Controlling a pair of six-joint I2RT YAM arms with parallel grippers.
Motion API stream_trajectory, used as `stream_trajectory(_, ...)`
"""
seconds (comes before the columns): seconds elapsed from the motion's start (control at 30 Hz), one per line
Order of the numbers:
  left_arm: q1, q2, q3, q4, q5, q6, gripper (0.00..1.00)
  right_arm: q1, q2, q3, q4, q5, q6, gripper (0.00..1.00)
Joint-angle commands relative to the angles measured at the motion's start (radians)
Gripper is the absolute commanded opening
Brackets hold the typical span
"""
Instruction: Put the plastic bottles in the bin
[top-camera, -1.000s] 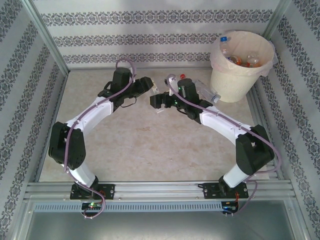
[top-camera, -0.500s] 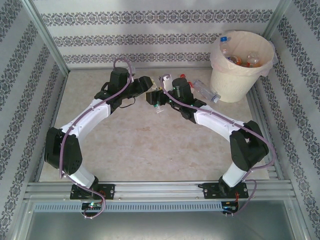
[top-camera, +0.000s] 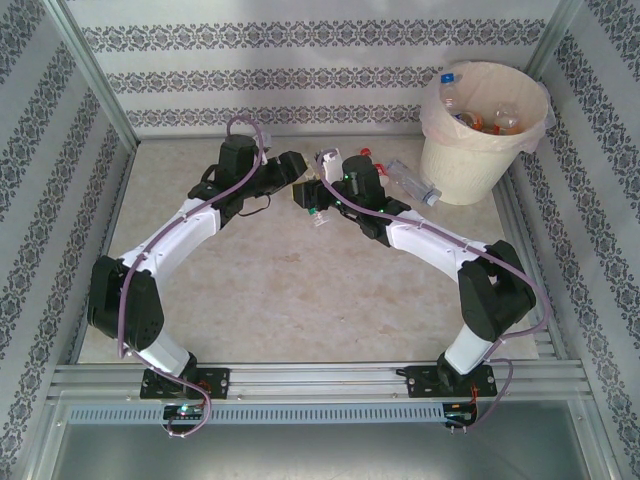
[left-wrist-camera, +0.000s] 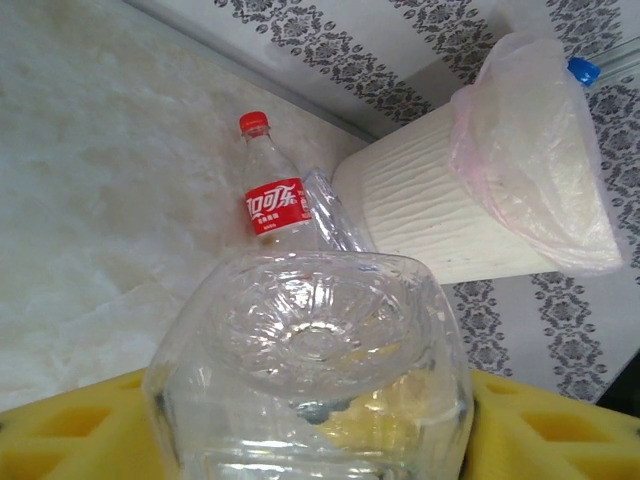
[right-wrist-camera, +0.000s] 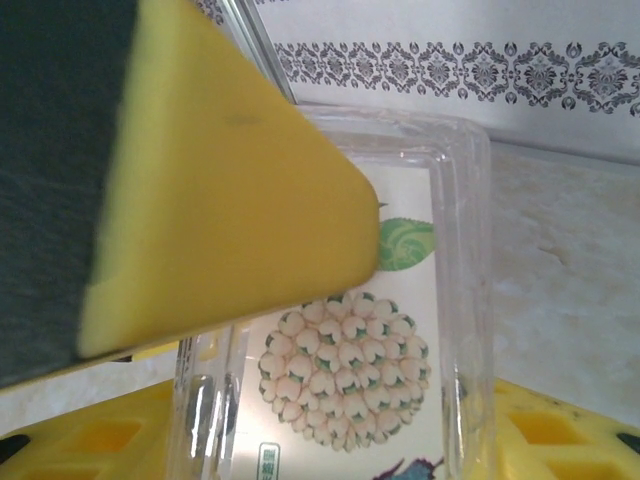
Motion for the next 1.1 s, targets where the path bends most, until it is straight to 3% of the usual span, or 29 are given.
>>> stream_trajectory(0.0,-0.006,-0.055,-0.01,0.078,0.075,0.013,0.82,-0.014,-0.017,0.018,0.032,-0.015,0.007,0.5)
stream_trajectory(0.1,-0.006,-0.082,-0.032,0.118,0.077,0.025,0.98,-0.054,-0.033,0.005,0.032,-0.014,0.063,0.5)
stream_trajectory(0.13,-0.007,-0.098,-0.048,0.132,0.068,0.026,1.0,-0.074,-0.044,-0.006,0.039,-0.018,0.085,0.49)
stream_trajectory(0.43,-0.006,-0.221,-0.173,0.117,-0.098,0.052,1.0,-0.268,-0.165,-0.059,0.01,0.023,0.152,0.48)
stream_trajectory(0.67,-0.005,-0.252,-0.235,0.09,-0.207,0.094,1.0,-0.459,-0.193,0.027,0.006,0.065,0.312,0.49)
stream_trajectory(0.8,-0.005,-0.235,-0.226,0.043,-0.193,0.157,1.0,-0.559,-0.143,0.142,0.003,0.094,0.449,0.49)
stream_trajectory(1.07,-0.004,-0.231,-0.275,0.037,-0.231,0.15,1.0,-0.706,0.062,0.429,-0.005,0.169,0.747,0.49)
